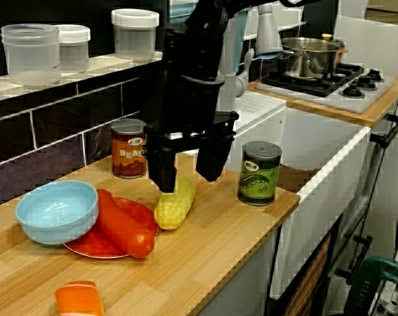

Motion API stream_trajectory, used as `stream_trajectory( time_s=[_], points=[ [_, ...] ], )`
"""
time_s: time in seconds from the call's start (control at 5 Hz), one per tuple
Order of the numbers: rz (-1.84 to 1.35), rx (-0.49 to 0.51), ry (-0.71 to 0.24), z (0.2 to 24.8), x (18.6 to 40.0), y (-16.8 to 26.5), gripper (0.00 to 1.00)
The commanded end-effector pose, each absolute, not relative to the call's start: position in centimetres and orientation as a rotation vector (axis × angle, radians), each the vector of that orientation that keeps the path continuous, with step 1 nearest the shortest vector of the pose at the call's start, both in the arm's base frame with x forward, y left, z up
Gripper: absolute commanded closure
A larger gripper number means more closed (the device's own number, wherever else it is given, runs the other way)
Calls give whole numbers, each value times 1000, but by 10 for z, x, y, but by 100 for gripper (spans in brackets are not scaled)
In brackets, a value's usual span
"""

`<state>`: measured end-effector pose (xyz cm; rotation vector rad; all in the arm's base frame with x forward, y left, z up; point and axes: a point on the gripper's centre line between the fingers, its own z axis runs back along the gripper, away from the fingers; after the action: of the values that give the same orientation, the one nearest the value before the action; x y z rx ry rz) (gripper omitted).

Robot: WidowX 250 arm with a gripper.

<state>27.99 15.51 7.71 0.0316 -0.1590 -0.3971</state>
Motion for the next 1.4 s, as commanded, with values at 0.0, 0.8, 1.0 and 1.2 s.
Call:
stream_trajectory(
  time_s=[0.0,0.8,1.0,1.2],
  points=[
    [-684,-11,-198,85,294,156,0],
    [-807,-68,-181,72,297,149,0],
    [-789,-67,-180,67,300,147,0],
    [-776,-57,-174,60,301,143,0]
  ],
)
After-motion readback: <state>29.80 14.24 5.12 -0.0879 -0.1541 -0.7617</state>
